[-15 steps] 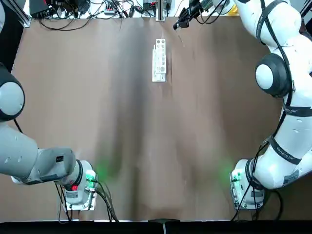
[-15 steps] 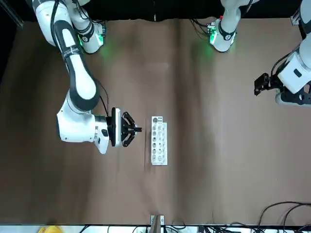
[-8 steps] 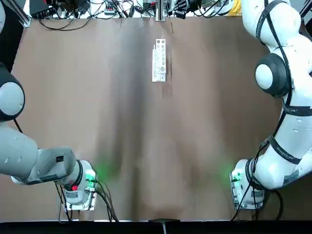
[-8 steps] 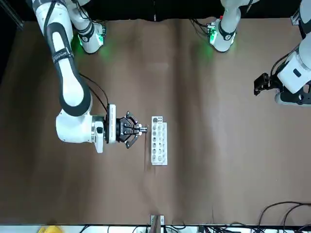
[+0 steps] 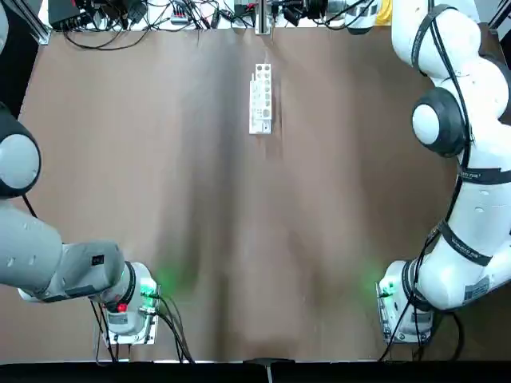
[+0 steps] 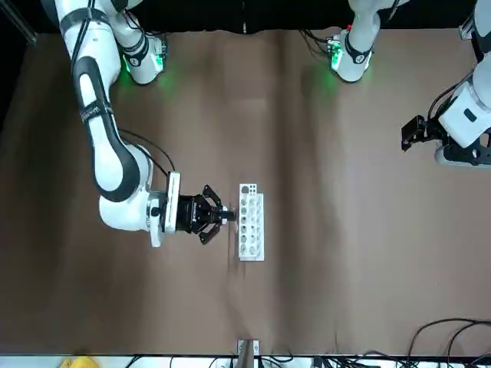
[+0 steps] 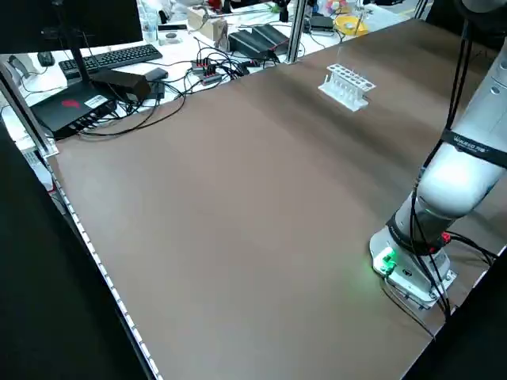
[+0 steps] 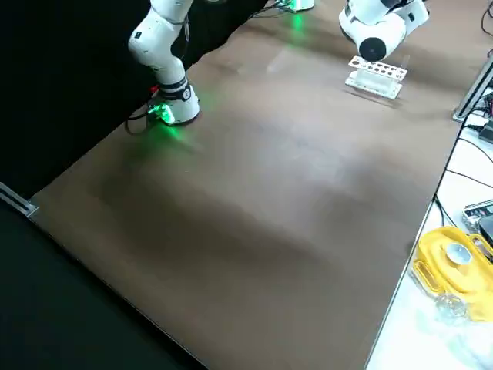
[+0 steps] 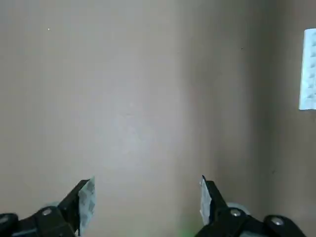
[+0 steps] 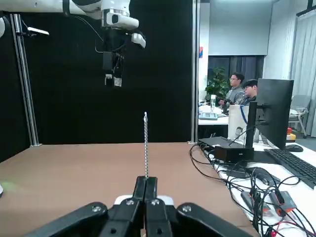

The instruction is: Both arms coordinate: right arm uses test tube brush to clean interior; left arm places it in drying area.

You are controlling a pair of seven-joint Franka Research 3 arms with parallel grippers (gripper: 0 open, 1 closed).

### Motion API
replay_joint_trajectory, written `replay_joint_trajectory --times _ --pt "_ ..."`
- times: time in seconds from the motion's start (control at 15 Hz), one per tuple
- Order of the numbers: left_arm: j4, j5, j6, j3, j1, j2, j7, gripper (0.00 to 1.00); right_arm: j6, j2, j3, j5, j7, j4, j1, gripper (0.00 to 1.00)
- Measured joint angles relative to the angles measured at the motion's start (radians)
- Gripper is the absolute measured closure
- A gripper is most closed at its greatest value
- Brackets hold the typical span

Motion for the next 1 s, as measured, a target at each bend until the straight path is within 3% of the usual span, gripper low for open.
replay_joint_trajectory --times 0.47,1.0 --pt "0.000 0.000 0.004 0.000 0.002 0.003 0.000 0.00 0.137 0.013 0.006 0.013 -0.044 0.017 0.044 0.98" --pt "0.000 0.000 0.021 -0.001 0.002 0.026 -0.003 0.00 0.145 0.079 0.007 0.023 -0.067 0.074 0.068 0.98"
